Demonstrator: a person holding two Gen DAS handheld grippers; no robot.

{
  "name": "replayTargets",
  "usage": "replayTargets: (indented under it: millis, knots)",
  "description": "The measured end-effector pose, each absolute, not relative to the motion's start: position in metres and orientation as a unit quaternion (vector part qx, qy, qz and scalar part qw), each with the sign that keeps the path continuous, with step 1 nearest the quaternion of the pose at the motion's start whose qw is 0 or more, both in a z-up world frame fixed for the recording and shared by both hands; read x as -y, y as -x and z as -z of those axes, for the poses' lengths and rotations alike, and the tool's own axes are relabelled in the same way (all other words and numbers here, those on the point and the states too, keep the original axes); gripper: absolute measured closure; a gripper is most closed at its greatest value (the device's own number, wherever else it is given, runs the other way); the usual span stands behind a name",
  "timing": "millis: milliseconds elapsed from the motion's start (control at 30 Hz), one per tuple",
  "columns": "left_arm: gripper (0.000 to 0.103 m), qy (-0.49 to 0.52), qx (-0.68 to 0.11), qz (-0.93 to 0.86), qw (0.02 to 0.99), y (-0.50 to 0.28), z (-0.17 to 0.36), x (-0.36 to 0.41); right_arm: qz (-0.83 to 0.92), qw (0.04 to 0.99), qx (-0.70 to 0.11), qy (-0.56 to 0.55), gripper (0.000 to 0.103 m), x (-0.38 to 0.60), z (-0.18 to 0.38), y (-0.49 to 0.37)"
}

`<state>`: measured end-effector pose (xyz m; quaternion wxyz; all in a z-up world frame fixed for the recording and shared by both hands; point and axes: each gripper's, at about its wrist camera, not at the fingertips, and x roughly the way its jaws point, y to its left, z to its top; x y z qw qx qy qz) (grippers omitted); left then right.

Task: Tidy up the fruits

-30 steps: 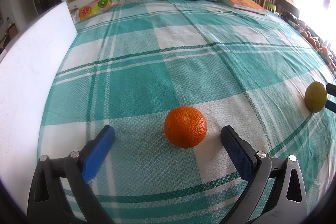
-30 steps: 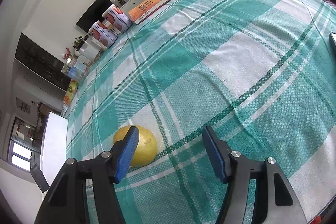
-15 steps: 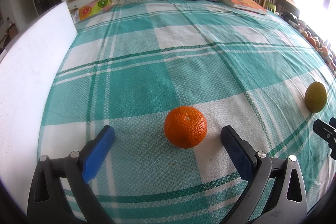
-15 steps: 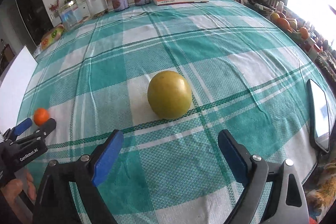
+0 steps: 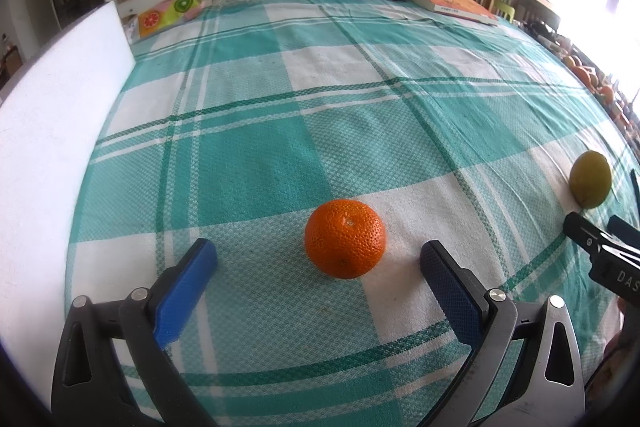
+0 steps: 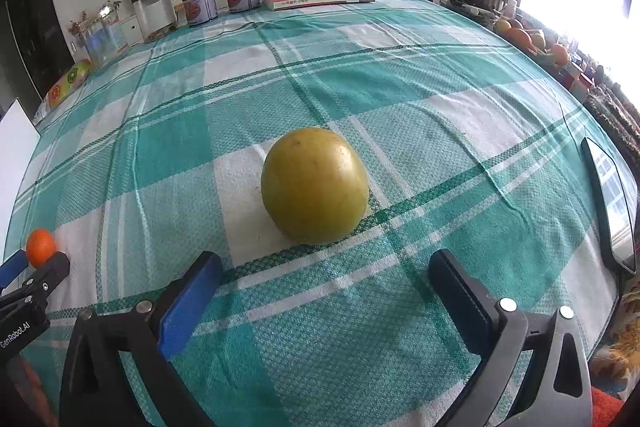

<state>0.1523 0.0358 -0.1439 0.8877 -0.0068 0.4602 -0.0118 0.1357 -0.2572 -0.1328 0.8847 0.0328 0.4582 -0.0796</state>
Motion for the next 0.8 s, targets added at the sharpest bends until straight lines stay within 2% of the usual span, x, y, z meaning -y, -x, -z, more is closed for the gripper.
replayTargets:
  millis: [167, 800]
  knots:
    - [0.001, -0.007, -0.467, 0.073, 0.881, -0.134, 0.141, -0.042, 0.08, 0.885, -0.458, -0.032, 0.0, 0.257, 0.133, -0.136]
    - [0.0, -0.024, -0.449, 0.042, 0.892, -0.131, 0.144, -0.035, 0.081, 0.884, -0.459, -0.031, 0.0, 0.257, 0.134, -0.136]
